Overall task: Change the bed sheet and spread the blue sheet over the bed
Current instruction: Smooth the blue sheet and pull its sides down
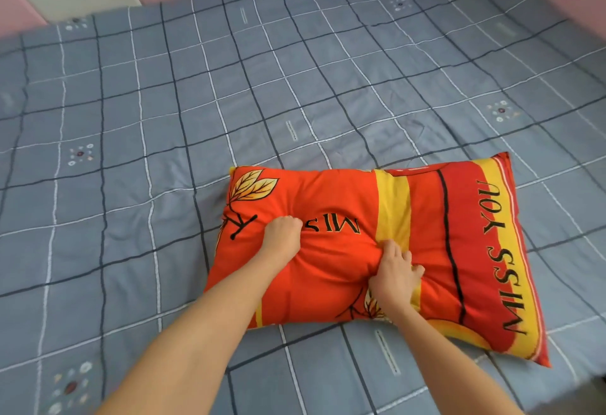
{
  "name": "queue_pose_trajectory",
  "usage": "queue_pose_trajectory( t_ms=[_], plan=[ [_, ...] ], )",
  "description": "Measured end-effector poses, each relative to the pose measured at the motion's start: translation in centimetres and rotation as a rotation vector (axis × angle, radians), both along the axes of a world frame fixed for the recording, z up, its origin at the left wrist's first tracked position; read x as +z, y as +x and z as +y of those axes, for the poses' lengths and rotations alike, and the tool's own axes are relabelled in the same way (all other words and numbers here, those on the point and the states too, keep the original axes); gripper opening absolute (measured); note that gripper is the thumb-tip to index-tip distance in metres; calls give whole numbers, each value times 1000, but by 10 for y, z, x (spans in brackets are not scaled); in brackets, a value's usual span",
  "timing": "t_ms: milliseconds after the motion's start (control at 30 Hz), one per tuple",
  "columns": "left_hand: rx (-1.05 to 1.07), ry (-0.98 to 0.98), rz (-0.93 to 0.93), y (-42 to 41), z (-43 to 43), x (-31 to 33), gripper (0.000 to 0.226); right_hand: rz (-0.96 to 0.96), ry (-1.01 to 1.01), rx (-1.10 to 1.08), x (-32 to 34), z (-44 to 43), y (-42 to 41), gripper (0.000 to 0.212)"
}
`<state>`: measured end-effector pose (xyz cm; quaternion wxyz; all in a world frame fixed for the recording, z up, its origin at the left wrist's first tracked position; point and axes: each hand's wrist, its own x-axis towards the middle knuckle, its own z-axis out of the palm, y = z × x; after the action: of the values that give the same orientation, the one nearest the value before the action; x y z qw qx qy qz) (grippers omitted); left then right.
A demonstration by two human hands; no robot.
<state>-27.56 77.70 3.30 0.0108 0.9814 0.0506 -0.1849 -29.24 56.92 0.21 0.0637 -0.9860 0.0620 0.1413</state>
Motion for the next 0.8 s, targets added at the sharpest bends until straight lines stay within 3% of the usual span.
queue_pose_trajectory(
  t_ms=[67,167,367,467,533,667,800],
  plan=[
    [-26,-43,37,-9,4,14,33,-34,136,-166,18,8,-5,31],
    [-2,-198,41,-33,20,49,33,-117,375,-327,69,24,-13,30],
    [224,-696,116,-98,77,165,28,-308,593,-321,214,89,-43,32],
    [424,-760,116,-137,128,240,18,-345,708,-203,282,152,-55,20],
    [622,-748,82,-159,160,267,23,-324,775,-128,312,192,-63,23],
    [1049,-868,-206,-232,247,327,30,-223,883,152,371,322,-86,30],
    [1228,-877,-483,-262,320,382,36,-185,939,363,422,445,-85,30]
  ],
)
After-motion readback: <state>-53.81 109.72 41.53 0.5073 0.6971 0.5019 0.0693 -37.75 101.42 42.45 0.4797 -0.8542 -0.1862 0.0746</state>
